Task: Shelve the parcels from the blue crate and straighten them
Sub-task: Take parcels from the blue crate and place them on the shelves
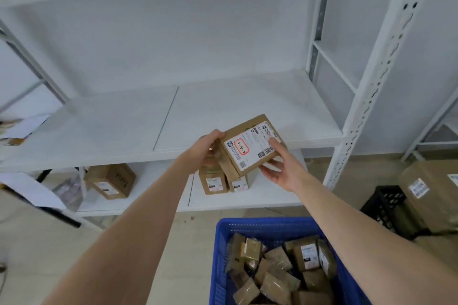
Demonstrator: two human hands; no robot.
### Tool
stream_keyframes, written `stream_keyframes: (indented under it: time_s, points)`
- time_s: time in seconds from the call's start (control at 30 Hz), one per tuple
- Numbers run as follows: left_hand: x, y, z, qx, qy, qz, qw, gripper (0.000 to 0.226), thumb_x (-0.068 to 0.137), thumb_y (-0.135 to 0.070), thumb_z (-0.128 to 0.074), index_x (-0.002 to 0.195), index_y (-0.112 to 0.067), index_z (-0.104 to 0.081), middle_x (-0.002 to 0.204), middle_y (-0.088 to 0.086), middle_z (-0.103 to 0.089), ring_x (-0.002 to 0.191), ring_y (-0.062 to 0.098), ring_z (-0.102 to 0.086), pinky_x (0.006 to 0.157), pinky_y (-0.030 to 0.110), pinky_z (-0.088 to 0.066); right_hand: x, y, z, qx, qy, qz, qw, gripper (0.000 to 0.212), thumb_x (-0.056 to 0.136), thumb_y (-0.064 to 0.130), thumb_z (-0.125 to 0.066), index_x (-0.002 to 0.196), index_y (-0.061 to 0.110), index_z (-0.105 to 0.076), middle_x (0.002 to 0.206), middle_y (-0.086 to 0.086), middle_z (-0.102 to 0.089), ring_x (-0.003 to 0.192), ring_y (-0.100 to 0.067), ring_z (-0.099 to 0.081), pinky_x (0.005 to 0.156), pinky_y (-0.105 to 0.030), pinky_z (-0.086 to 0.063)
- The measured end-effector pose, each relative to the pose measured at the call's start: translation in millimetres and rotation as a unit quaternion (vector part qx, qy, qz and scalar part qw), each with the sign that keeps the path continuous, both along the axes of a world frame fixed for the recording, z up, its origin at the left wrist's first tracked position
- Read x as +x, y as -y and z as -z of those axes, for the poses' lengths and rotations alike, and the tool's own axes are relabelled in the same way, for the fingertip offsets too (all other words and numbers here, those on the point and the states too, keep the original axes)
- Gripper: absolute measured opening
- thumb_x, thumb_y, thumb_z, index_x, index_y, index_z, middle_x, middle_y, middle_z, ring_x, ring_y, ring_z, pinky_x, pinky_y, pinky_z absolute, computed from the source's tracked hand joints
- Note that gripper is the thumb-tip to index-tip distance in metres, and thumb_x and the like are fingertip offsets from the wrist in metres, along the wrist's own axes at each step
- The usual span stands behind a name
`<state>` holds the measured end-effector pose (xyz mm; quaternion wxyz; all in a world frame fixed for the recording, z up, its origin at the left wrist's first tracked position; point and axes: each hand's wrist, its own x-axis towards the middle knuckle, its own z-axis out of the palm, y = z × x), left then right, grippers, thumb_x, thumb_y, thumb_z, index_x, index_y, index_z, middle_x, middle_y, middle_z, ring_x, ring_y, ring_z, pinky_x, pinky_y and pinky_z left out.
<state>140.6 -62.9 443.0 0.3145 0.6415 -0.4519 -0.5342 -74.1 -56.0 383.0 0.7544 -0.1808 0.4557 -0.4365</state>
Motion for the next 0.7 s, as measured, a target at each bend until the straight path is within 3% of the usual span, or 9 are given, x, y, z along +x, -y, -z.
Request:
stream_keyframes:
  time_s: [0.07, 0.13, 0.23, 0.3, 0.37, 0.47, 0.6, 0.7]
  points:
    - [-7.6, -4.6, -5.0, -0.004, 0.001, 0.008, 1.0, 0.02, 0.094, -0.033, -0.05, 0.094, -0.018, -0.062, 0.089, 0.005, -0.057, 0.082, 0.016, -0.059, 0.068, 0.026, -0.055, -7.1, 5.9, -10.8, -0.006, -0.004, 0.03, 1.0, 0.039, 0.079, 0.036, -0.074, 0.105, 0.011, -0.06, 0.113, -0.015, -0.065, 0.107, -0.031, -0.061, 0.098, -0.041, -0.049]
    - [-15.5, -5.8, -5.0, -0.017, -0.014, -0.005, 1.0, 0.022, 0.092, -0.031, -0.053, 0.103, -0.014, -0.063, 0.091, 0.005, -0.059, 0.088, 0.019, -0.059, 0.077, 0.03, -0.057, -11.5, 8.9, -20.8, -0.019, -0.005, 0.014, 1.0, 0.043, 0.074, 0.039, -0.076, 0.104, 0.012, -0.062, 0.115, -0.014, -0.066, 0.111, -0.032, -0.059, 0.102, -0.044, -0.046]
    - [-32.3, -5.4, -0.1, -0.039, -0.043, -0.057, 0.997, 0.033, 0.089, -0.032, -0.055, 0.115, -0.01, -0.059, 0.097, 0.007, -0.058, 0.09, 0.02, -0.058, 0.092, 0.039, -0.053, -14.4, 4.3, -26.5, -0.02, -0.036, -0.086, 0.995, 0.066, 0.068, 0.046, -0.077, 0.123, 0.015, -0.054, 0.127, -0.018, -0.056, 0.113, -0.044, -0.056, 0.091, -0.048, -0.049]
    - [-46.4, -7.4, -1.4, -0.049, -0.071, -0.086, 0.993, 0.034, 0.09, -0.03, -0.055, 0.116, -0.009, -0.057, 0.092, 0.005, -0.056, 0.084, 0.019, -0.057, 0.096, 0.041, -0.051, -14.7, -1.7, -27.6, -0.017, -0.007, -0.125, 0.992, 0.059, 0.078, 0.04, -0.074, 0.127, 0.018, -0.048, 0.131, -0.024, -0.05, 0.109, -0.048, -0.058, 0.084, -0.047, -0.053]
    - [-56.1, -8.4, -2.9, -0.049, -0.087, -0.092, 0.991, 0.038, 0.09, -0.029, -0.053, 0.121, -0.007, -0.055, 0.091, 0.004, -0.056, 0.083, 0.018, -0.056, 0.096, 0.041, -0.05, -15.8, -6.3, -29.9, -0.008, 0.056, -0.1, 0.993, 0.047, 0.083, 0.027, -0.073, 0.124, 0.016, -0.052, 0.128, -0.028, -0.053, 0.105, -0.047, -0.062, 0.082, -0.047, -0.057]
    - [-63.0, -11.9, -6.4, -0.027, -0.07, -0.079, 0.994, 0.041, 0.09, -0.034, -0.051, 0.124, -0.011, -0.054, 0.107, 0.008, -0.058, 0.099, 0.023, -0.059, 0.099, 0.044, -0.047, -20.9, -9.9, -34.0, 0.0, 0.126, -0.03, 0.992, 0.039, 0.082, 0.01, -0.073, 0.118, 0.01, -0.057, 0.12, -0.028, -0.061, 0.104, -0.04, -0.065, 0.078, -0.042, -0.06]
    - [-66.4, -17.4, -6.2, -0.001, -0.017, -0.045, 0.999, 0.041, 0.089, -0.041, -0.05, 0.122, -0.016, -0.056, 0.121, 0.008, -0.06, 0.114, 0.022, -0.055, 0.104, 0.049, -0.04, -30.9, -12.7, -36.7, -0.003, 0.124, 0.0, 0.992, 0.039, 0.082, 0.002, -0.071, 0.118, 0.006, -0.056, 0.116, -0.026, -0.063, 0.102, -0.038, -0.067, 0.074, -0.037, -0.061]
    - [-65.6, -16.6, -7.9, -0.021, -0.002, -0.063, 0.998, 0.053, 0.089, -0.043, -0.056, 0.135, -0.02, -0.047, 0.134, 0.005, -0.053, 0.12, 0.023, -0.051, 0.105, 0.048, -0.039, -33.3, -15.9, -36.8, -0.005, 0.096, -0.011, 0.995, 0.034, 0.083, 0.0, -0.068, 0.114, 0.006, -0.055, 0.115, -0.026, -0.062, 0.101, -0.037, -0.068, 0.074, -0.035, -0.061]
